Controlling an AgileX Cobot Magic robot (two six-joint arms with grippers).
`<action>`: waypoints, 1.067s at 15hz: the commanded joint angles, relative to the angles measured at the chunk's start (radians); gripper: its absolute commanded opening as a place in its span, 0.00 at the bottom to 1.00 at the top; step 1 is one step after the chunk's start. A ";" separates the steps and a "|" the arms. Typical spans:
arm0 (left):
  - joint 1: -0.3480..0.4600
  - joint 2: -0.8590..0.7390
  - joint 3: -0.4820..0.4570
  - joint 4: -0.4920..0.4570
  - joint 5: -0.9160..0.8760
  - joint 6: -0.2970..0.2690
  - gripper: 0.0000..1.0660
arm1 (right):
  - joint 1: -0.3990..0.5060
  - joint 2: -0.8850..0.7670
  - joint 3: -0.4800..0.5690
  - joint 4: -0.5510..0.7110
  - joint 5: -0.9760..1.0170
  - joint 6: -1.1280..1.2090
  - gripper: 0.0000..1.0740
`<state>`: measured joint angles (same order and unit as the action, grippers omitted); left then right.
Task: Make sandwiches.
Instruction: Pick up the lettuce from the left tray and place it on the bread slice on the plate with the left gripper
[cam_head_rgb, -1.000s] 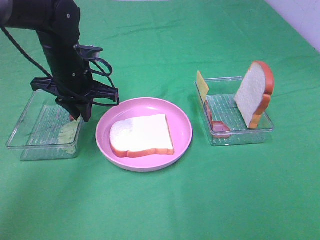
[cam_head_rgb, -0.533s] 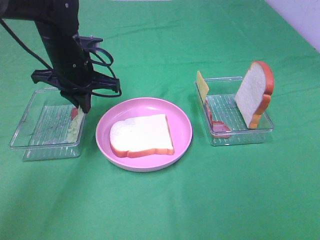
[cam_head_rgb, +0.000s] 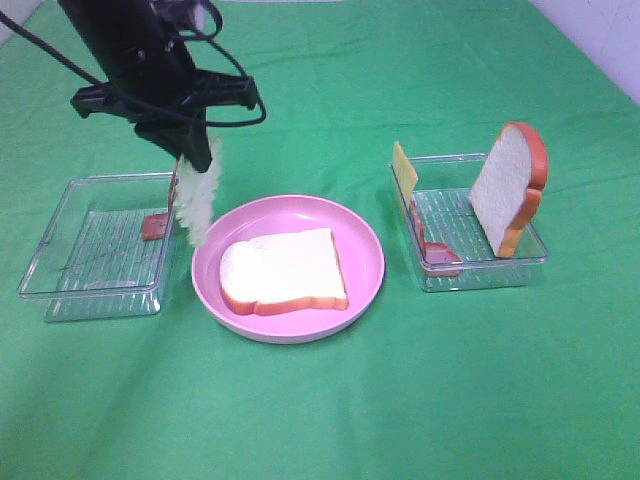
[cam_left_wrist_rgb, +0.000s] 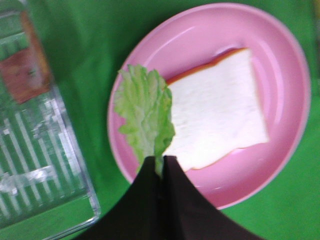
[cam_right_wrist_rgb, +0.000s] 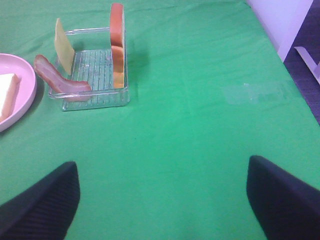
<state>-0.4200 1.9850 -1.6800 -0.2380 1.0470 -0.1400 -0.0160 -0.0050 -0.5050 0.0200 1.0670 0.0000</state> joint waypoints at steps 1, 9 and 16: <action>-0.005 -0.020 -0.006 -0.259 -0.065 0.148 0.00 | -0.006 -0.015 0.001 0.000 -0.008 0.000 0.79; -0.008 0.176 -0.004 -0.572 -0.062 0.413 0.00 | -0.006 -0.015 0.001 0.000 -0.008 0.000 0.79; -0.008 0.229 -0.004 -0.365 -0.074 0.350 0.00 | -0.006 -0.015 0.001 0.000 -0.008 0.000 0.79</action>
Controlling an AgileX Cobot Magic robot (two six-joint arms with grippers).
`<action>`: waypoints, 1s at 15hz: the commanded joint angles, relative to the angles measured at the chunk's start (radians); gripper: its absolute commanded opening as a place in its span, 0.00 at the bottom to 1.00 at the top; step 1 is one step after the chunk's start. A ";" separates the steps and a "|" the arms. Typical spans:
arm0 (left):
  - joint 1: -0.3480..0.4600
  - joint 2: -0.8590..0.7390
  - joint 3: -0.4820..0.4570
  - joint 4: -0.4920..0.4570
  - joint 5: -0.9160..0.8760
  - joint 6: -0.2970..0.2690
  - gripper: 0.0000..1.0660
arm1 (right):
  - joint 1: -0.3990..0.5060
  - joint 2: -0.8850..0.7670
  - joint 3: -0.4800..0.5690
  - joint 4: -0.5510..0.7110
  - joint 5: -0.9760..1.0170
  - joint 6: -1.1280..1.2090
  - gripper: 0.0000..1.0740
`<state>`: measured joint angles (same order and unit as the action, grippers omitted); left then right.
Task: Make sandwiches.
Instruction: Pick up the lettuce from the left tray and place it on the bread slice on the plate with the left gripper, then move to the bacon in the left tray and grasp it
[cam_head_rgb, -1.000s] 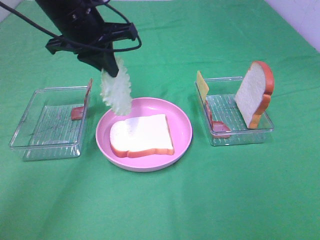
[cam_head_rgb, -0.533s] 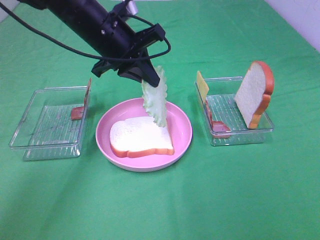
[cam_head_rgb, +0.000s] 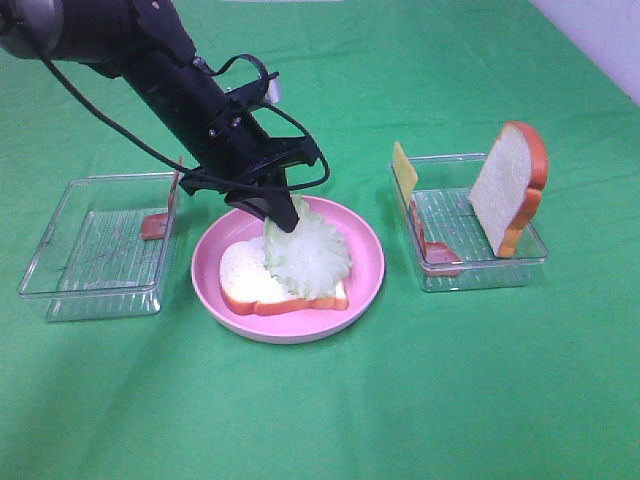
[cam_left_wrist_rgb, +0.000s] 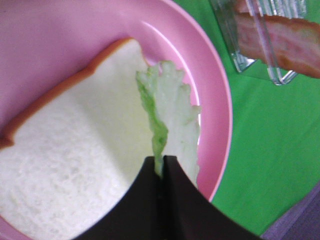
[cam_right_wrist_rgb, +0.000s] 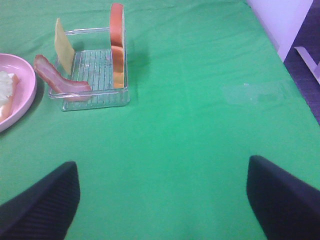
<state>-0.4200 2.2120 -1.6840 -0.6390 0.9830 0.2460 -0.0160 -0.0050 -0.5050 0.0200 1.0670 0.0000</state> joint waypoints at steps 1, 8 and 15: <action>-0.008 0.002 0.000 0.061 -0.021 -0.063 0.00 | -0.006 -0.015 0.001 0.000 -0.008 0.000 0.79; -0.008 -0.013 0.000 0.082 -0.034 -0.088 0.65 | -0.006 -0.015 0.001 0.000 -0.008 0.000 0.79; -0.002 -0.139 -0.120 0.302 0.050 -0.304 0.68 | -0.006 -0.015 0.001 0.000 -0.008 0.000 0.79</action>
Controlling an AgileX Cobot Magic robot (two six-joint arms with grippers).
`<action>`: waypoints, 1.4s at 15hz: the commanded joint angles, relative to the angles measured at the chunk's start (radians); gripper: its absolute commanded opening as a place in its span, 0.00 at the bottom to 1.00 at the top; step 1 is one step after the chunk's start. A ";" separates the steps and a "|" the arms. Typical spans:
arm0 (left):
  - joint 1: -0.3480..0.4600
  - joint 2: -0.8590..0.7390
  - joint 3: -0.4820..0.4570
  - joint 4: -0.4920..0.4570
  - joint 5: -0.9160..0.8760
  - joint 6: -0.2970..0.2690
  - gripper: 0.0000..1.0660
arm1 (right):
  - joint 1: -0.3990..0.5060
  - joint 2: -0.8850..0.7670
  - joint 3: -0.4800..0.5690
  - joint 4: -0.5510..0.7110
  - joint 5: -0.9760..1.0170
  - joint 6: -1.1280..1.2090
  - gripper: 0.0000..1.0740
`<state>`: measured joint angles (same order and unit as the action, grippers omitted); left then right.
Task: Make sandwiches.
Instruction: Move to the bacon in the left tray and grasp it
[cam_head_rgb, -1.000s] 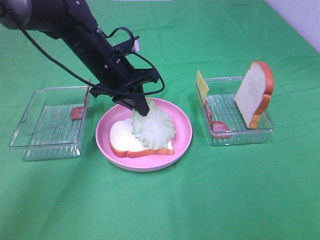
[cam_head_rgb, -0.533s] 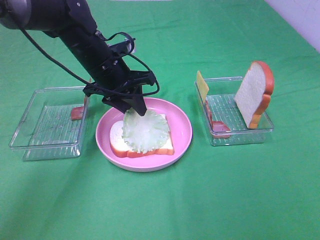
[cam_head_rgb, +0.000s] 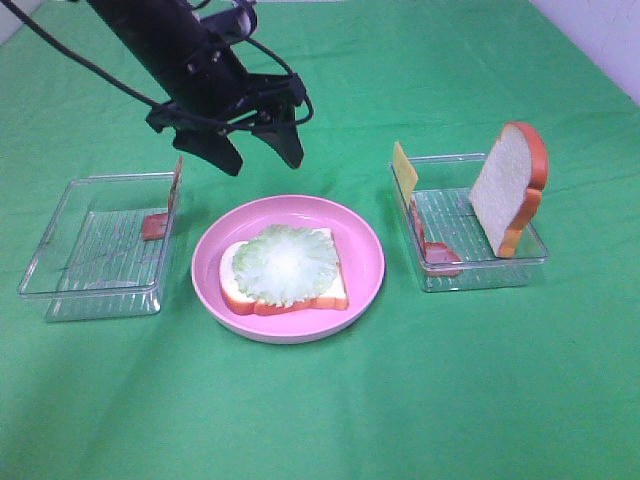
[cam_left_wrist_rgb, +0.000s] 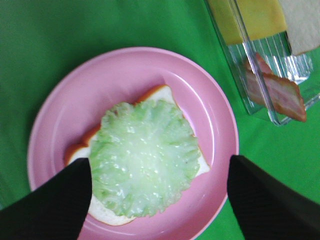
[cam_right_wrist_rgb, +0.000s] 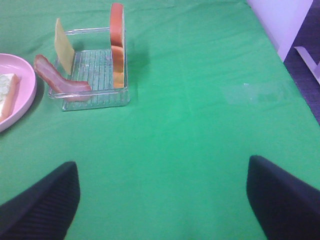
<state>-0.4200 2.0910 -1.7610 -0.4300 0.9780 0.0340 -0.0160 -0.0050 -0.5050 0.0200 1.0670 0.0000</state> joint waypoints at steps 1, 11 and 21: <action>-0.002 -0.018 -0.086 0.169 0.110 -0.148 0.68 | -0.006 -0.015 0.001 0.000 -0.008 0.000 0.79; 0.002 0.088 -0.144 0.520 0.208 -0.303 0.68 | -0.006 -0.015 0.001 0.000 -0.008 0.000 0.79; 0.012 0.153 -0.144 0.557 0.138 -0.343 0.47 | -0.006 -0.015 0.001 0.000 -0.008 0.000 0.79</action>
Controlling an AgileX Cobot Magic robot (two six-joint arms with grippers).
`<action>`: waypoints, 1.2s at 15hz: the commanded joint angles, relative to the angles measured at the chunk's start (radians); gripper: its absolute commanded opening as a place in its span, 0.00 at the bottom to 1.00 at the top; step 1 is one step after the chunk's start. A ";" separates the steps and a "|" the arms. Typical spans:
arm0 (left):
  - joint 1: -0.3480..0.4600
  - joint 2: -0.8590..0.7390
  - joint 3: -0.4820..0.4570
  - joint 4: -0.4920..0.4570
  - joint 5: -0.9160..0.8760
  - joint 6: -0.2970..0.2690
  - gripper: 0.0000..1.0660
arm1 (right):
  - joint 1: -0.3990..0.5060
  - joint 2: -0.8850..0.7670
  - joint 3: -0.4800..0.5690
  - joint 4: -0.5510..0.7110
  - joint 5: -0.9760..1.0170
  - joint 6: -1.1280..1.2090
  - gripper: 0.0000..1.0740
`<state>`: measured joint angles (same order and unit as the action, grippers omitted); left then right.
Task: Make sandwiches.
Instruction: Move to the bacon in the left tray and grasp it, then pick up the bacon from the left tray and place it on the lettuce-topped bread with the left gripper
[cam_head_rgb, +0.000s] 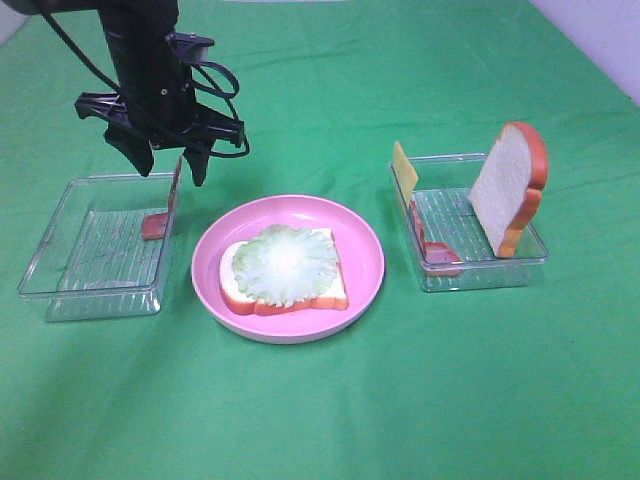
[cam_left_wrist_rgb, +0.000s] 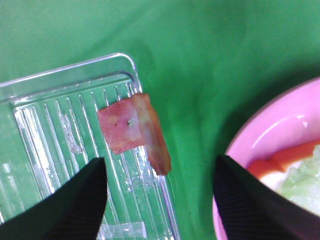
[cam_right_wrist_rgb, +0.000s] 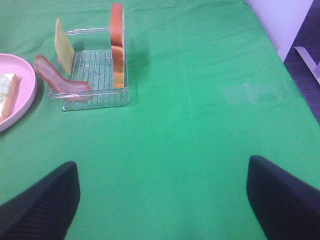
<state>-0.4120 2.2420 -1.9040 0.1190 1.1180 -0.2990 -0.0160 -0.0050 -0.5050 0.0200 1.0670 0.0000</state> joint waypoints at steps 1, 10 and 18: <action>0.010 0.002 -0.001 0.010 0.003 -0.010 0.44 | -0.006 -0.015 0.001 0.000 -0.008 0.000 0.79; 0.021 0.002 -0.001 0.008 0.001 -0.010 0.05 | -0.006 -0.015 0.001 0.000 -0.008 0.000 0.79; 0.020 -0.104 -0.038 -0.097 0.054 0.048 0.00 | -0.006 -0.015 0.001 0.000 -0.008 0.000 0.79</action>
<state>-0.3930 2.1530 -1.9380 0.0400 1.1610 -0.2570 -0.0160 -0.0050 -0.5050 0.0200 1.0670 0.0000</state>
